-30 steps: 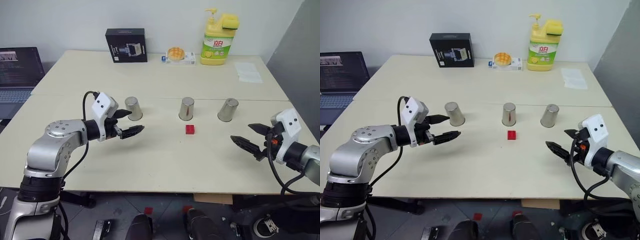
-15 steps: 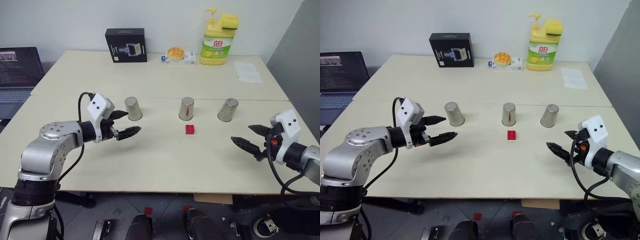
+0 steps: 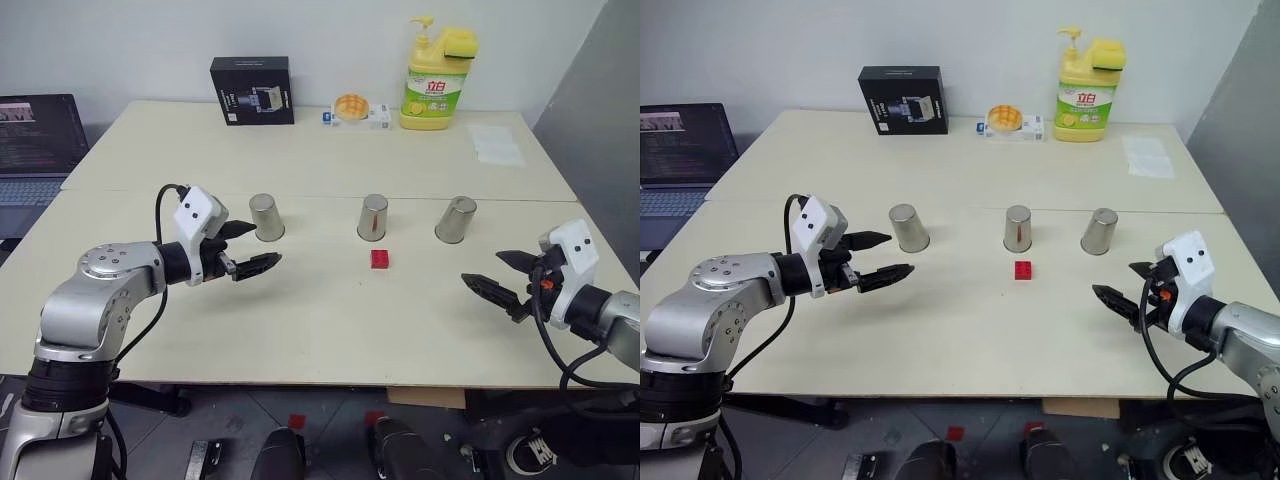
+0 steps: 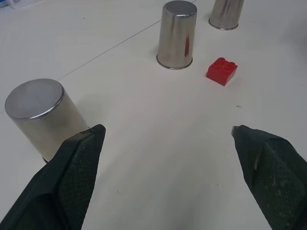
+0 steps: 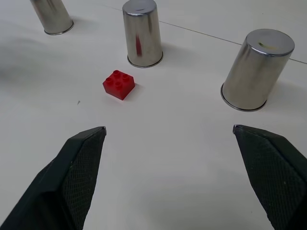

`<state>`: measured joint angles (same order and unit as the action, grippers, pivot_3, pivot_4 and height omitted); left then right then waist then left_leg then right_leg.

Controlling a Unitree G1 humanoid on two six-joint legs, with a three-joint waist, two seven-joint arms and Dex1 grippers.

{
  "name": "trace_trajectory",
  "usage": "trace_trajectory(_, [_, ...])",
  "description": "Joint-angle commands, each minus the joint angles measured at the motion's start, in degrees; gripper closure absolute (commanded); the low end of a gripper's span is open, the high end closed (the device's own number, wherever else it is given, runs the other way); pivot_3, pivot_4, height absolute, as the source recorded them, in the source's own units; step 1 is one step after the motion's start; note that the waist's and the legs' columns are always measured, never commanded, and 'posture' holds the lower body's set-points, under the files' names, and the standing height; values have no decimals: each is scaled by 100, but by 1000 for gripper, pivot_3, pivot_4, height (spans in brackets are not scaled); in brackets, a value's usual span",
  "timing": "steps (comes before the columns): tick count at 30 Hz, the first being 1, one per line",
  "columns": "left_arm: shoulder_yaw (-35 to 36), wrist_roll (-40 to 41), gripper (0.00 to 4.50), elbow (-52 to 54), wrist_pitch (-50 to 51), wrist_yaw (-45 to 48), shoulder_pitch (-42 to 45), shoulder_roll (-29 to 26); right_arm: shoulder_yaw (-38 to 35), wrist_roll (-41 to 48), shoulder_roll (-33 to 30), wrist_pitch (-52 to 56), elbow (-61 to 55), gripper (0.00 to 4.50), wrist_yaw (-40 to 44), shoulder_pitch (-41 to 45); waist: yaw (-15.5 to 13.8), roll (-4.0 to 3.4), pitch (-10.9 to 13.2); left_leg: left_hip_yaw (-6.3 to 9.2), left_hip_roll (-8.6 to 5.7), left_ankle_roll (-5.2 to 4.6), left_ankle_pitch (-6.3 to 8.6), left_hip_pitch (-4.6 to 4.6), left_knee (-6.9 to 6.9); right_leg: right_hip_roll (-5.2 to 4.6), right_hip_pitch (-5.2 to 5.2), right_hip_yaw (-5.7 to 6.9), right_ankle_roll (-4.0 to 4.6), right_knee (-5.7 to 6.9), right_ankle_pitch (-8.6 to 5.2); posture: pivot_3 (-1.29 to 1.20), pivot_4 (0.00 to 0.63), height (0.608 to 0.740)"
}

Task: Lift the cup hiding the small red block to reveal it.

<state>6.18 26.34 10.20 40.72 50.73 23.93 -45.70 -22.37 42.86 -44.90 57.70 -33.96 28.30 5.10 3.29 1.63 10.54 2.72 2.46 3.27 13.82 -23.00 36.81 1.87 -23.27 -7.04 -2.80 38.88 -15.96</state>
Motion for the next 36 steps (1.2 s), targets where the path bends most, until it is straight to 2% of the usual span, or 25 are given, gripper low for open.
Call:
trace_trajectory(1, [130,17,15,71,-94,47,119,-134,-112,49,-7,-62,-148,0,-39,-15,0,0,0,0,0,0,0,0,0,0,0,0,0,0,0,0,150,740])
trace_trajectory(36, [124,-14,15,-27,-139,88,214,-196,-105,28,-32,-77,-72,0,-80,31,0,0,0,0,0,0,0,0,1,0,0,1,0,2,0,0,150,740])
